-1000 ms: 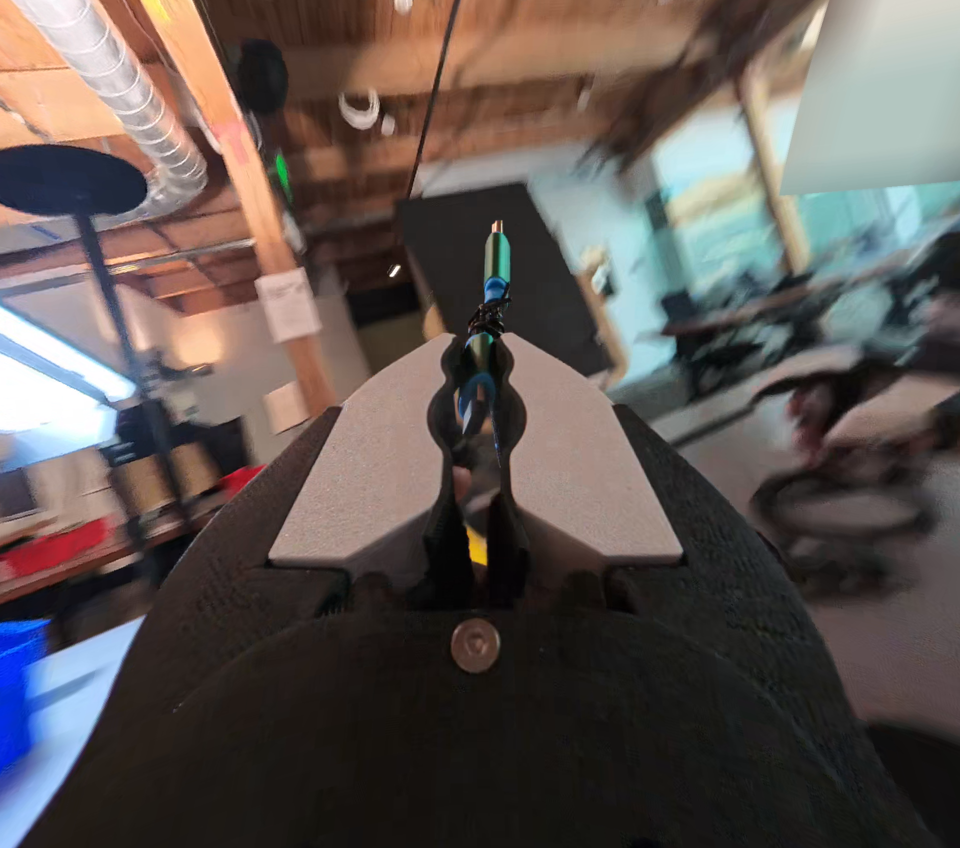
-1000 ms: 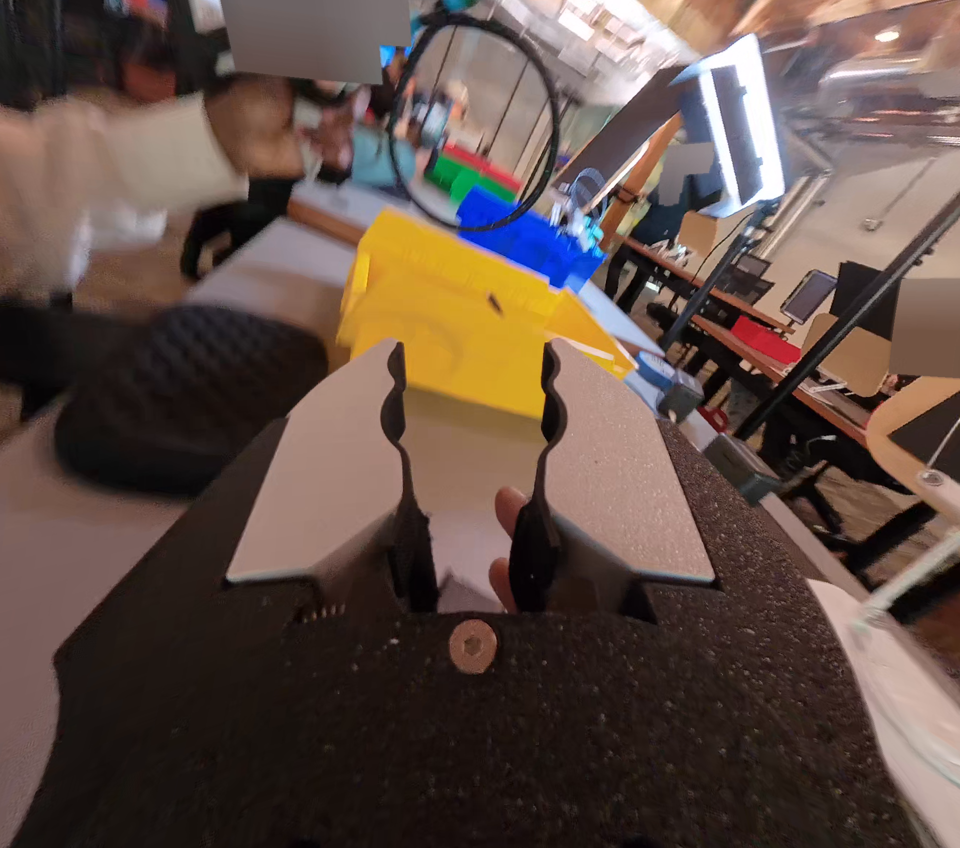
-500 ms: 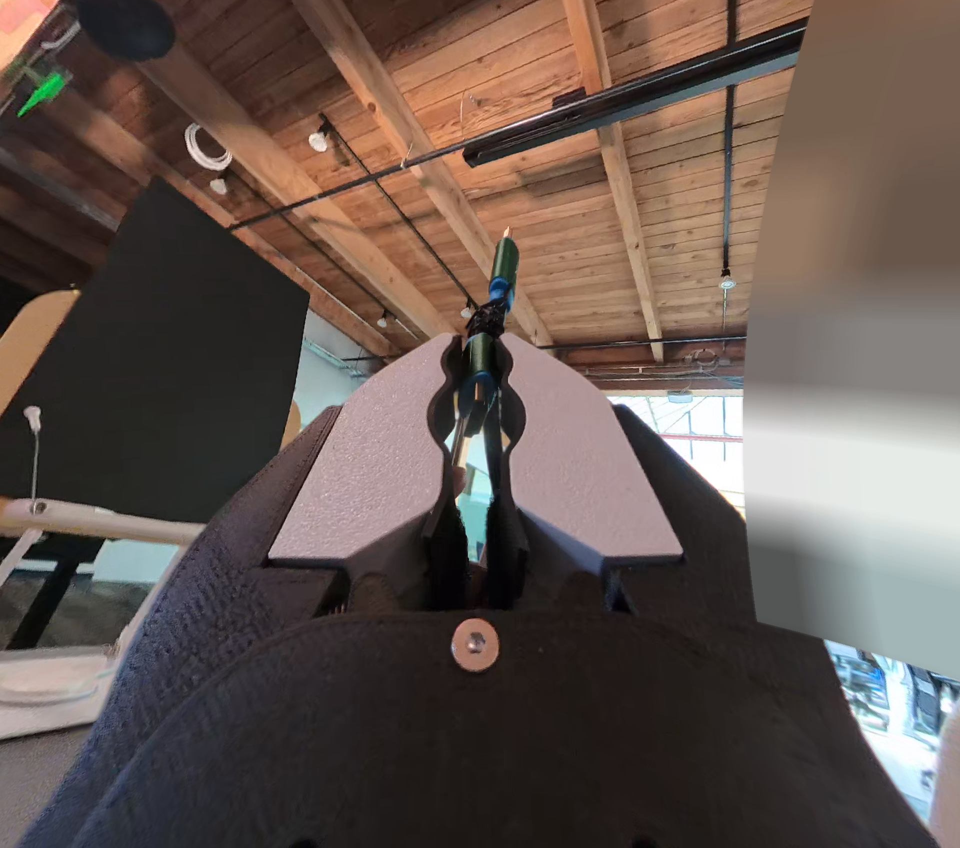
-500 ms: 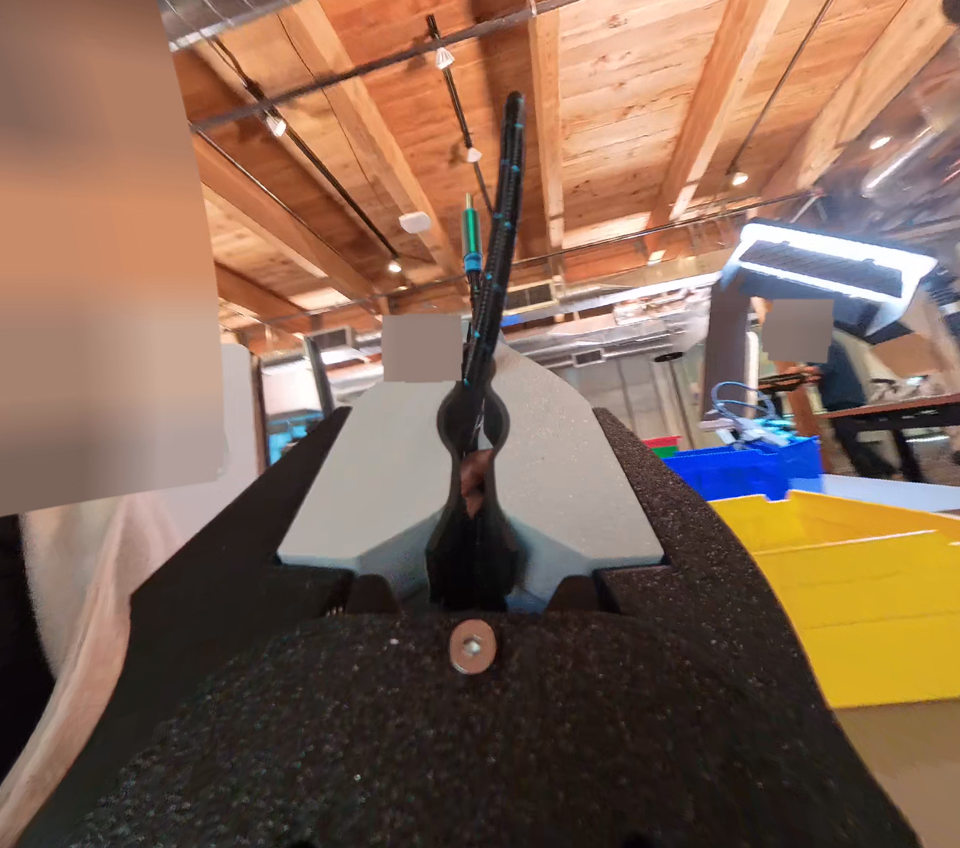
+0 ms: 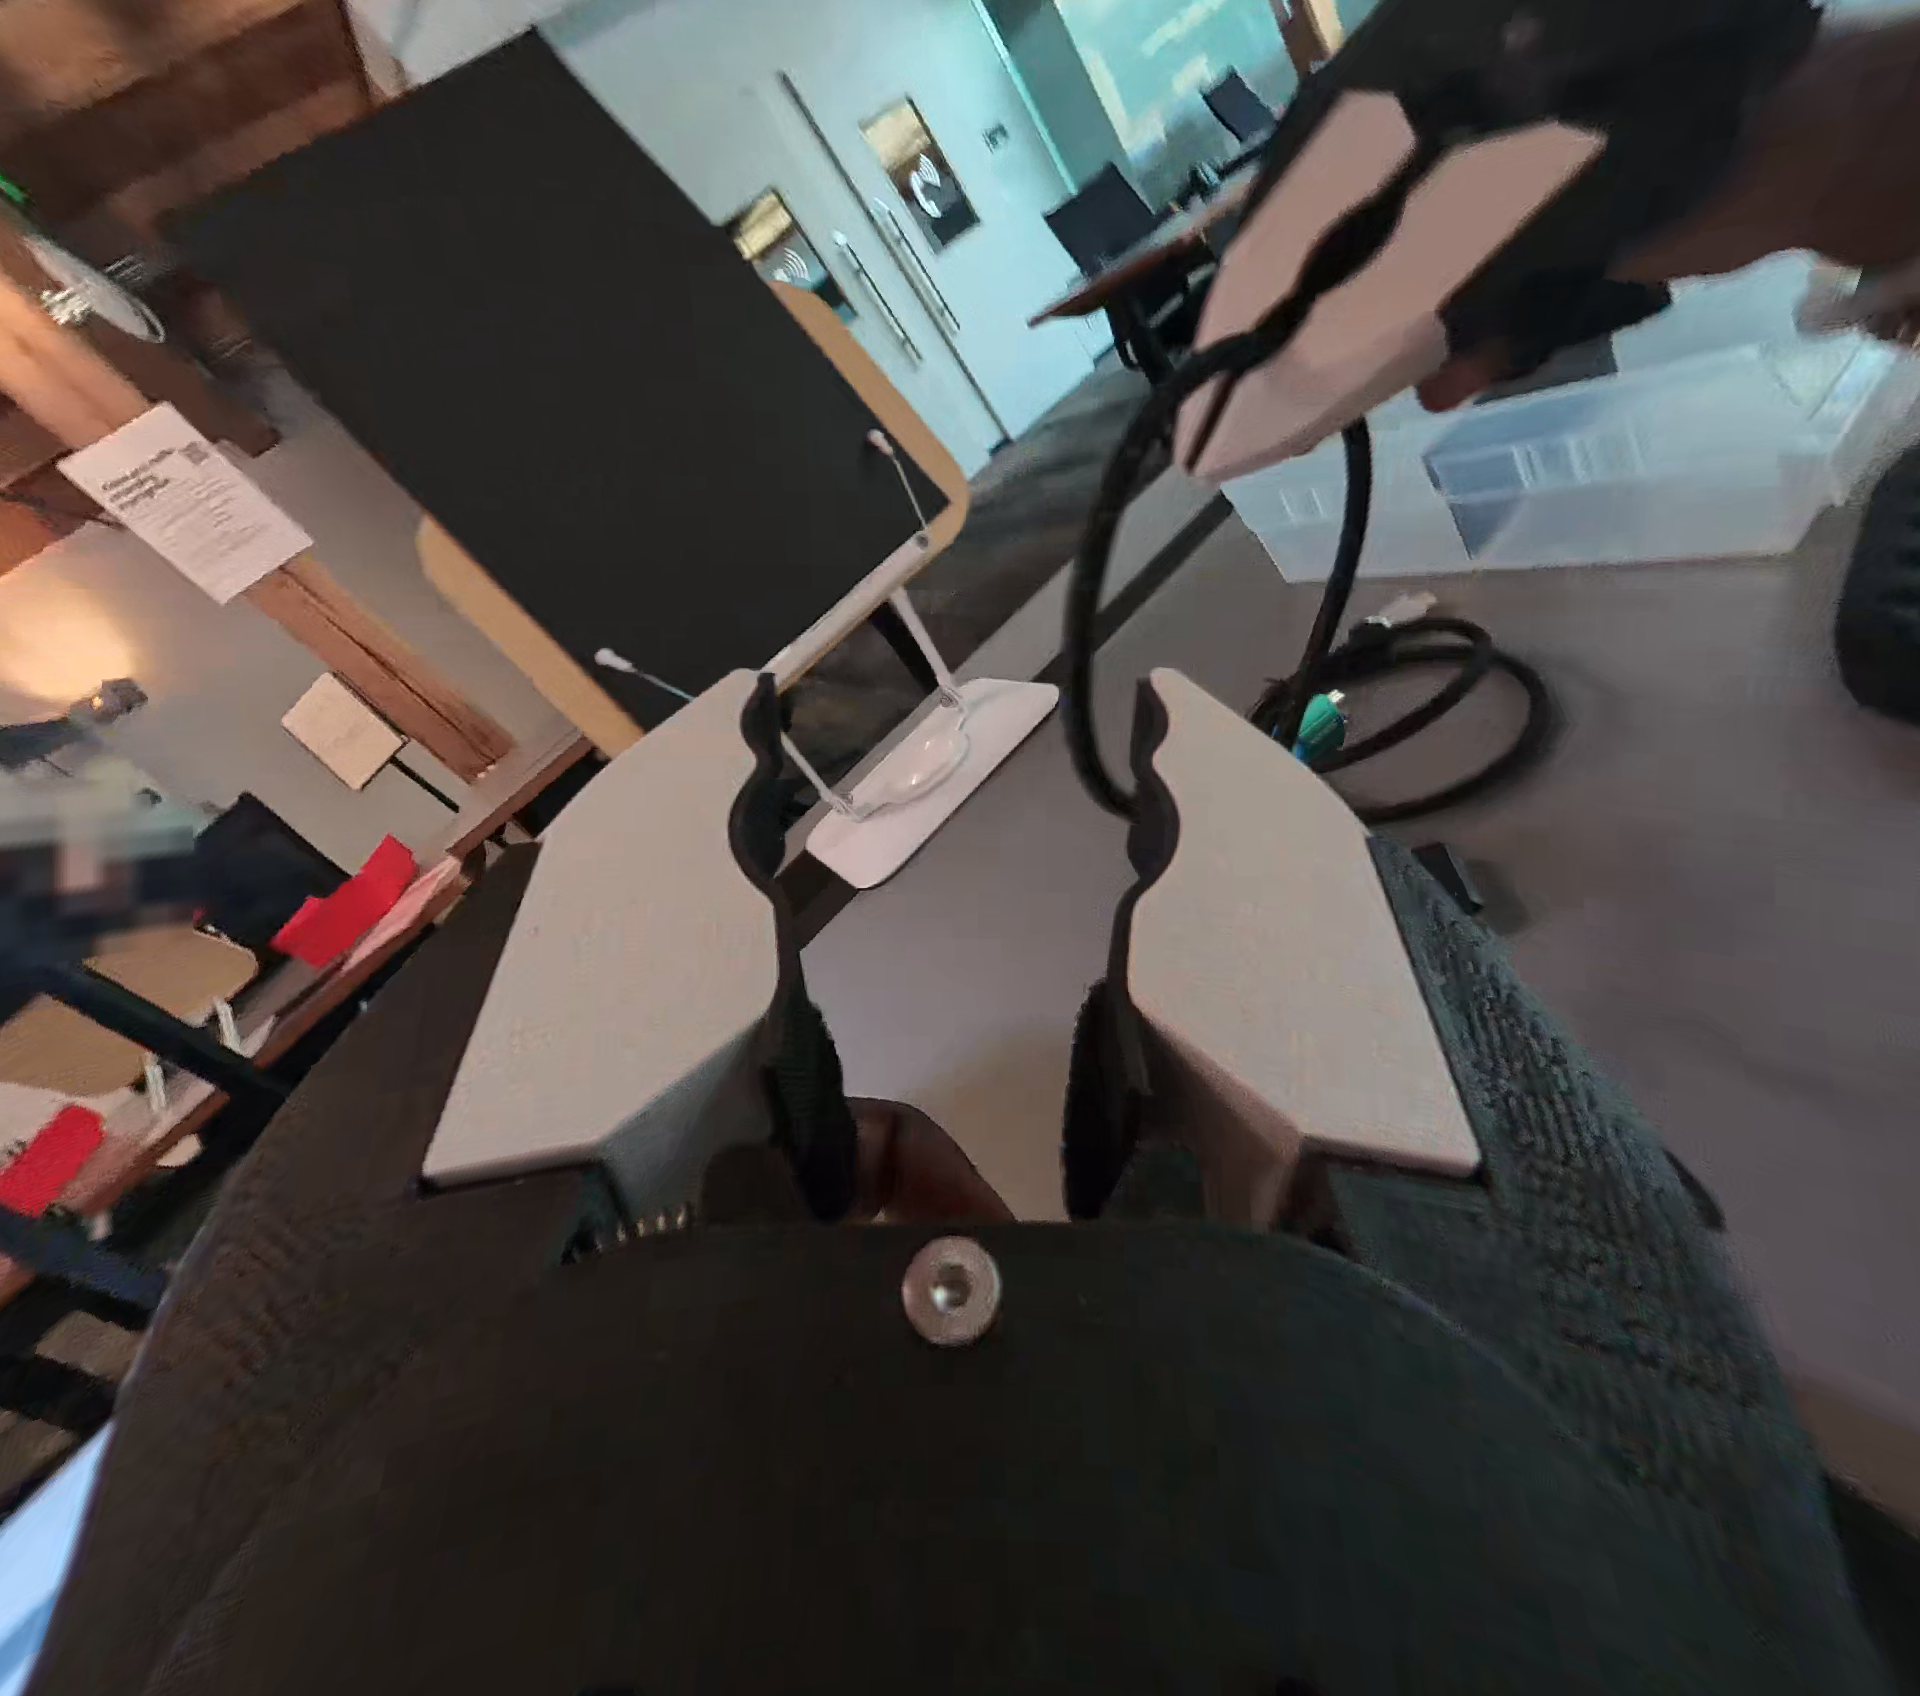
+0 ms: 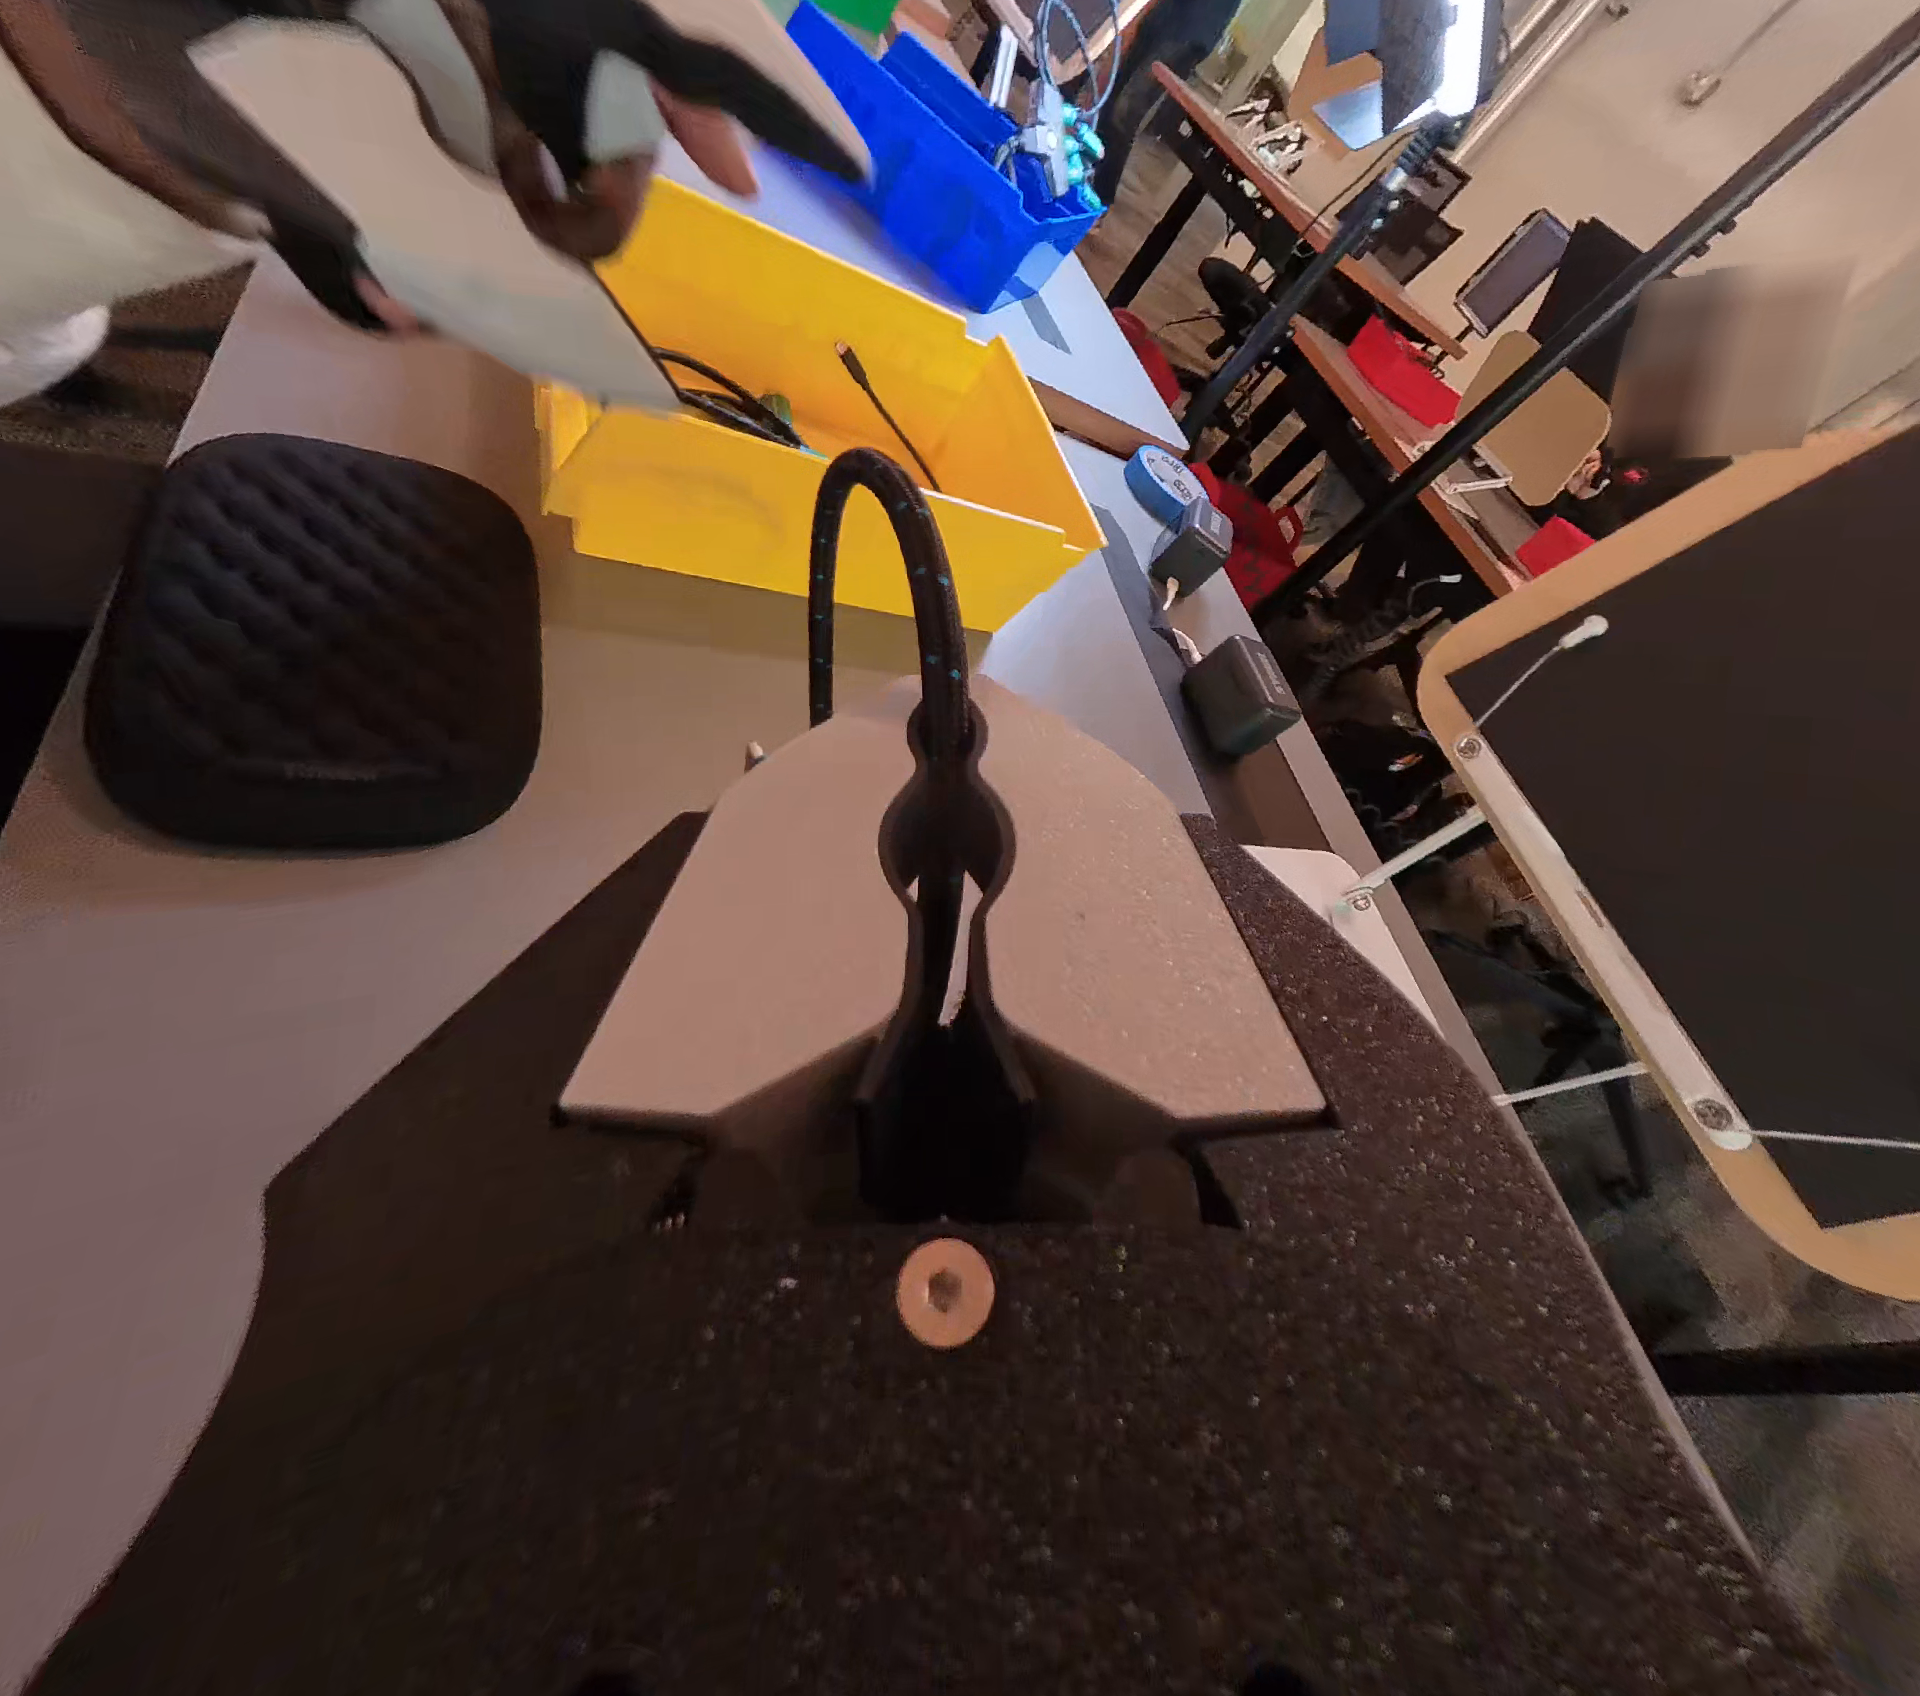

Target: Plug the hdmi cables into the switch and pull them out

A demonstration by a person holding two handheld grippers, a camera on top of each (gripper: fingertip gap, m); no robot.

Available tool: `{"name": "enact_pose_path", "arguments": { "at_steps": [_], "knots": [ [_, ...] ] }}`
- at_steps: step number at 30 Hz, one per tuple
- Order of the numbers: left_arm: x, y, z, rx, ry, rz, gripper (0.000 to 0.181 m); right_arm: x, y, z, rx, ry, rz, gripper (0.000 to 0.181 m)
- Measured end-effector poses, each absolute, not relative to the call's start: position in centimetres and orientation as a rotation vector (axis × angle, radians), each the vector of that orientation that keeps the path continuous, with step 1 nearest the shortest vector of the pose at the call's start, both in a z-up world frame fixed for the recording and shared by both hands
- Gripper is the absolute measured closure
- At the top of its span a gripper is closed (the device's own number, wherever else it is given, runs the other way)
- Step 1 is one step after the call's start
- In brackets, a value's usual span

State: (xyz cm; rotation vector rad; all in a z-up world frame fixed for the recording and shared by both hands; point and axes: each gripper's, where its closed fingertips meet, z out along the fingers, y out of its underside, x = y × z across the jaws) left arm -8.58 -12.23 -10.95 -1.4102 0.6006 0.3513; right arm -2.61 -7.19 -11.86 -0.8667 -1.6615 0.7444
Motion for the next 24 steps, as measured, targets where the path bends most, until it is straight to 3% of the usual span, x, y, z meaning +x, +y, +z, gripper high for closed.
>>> {"name": "enact_pose_path", "arguments": {
  "at_steps": [2, 4, 5, 7, 8, 11, 14, 16, 19, 24],
  "knots": [
    [-7.4, -10.0, -11.9, -1.406, 0.635, 0.43, 0.138, -2.7, -7.9, -11.7, -0.854, -1.68, 0.741, 0.181],
    [-6.7, -8.5, -13.2, -1.416, 0.668, 0.443, 0.147, -2.6, -8.7, -11.4, -0.827, -1.686, 0.771, 0.181],
    [-6.6, -8.1, -13.3, -1.408, 0.637, 0.411, 0.168, -2.6, -9.1, -11.2, -0.816, -1.681, 0.794, 0.181],
    [-6.5, -8.3, -12.1, -1.351, 0.516, 0.242, 0.179, -2.4, -9.4, -10.7, -0.768, -1.656, 0.822, 0.179],
    [-7.0, -8.7, -11.2, -1.31, 0.442, 0.177, 0.179, -2.3, -9.4, -9.9, -0.721, -1.592, 0.838, 0.174],
    [-8.7, -10.4, -8.6, -1.148, 0.268, -0.084, 0.179, -0.7, -9.4, -7.1, -0.584, -1.346, 1.007, 0.127],
    [-10.6, -12.2, -6.9, -0.989, 0.119, -0.353, 0.179, 1.0, -8.9, -6.7, -0.603, -1.16, 1.254, 0.107],
    [-12.3, -13.0, -6.4, -0.904, 0.012, -0.458, 0.179, 1.4, -9.4, -7.9, -0.614, -1.107, 1.388, 0.104],
    [-13.7, -13.8, -6.5, -0.829, -0.078, -0.479, 0.18, 1.2, -11.5, -9.5, -0.603, -1.077, 1.483, 0.117],
    [-14.0, -14.6, -6.8, -0.777, -0.097, -0.47, 0.18, -2.0, -15.1, -13.5, -0.71, -1.326, 1.371, 0.122]
  ]
}}
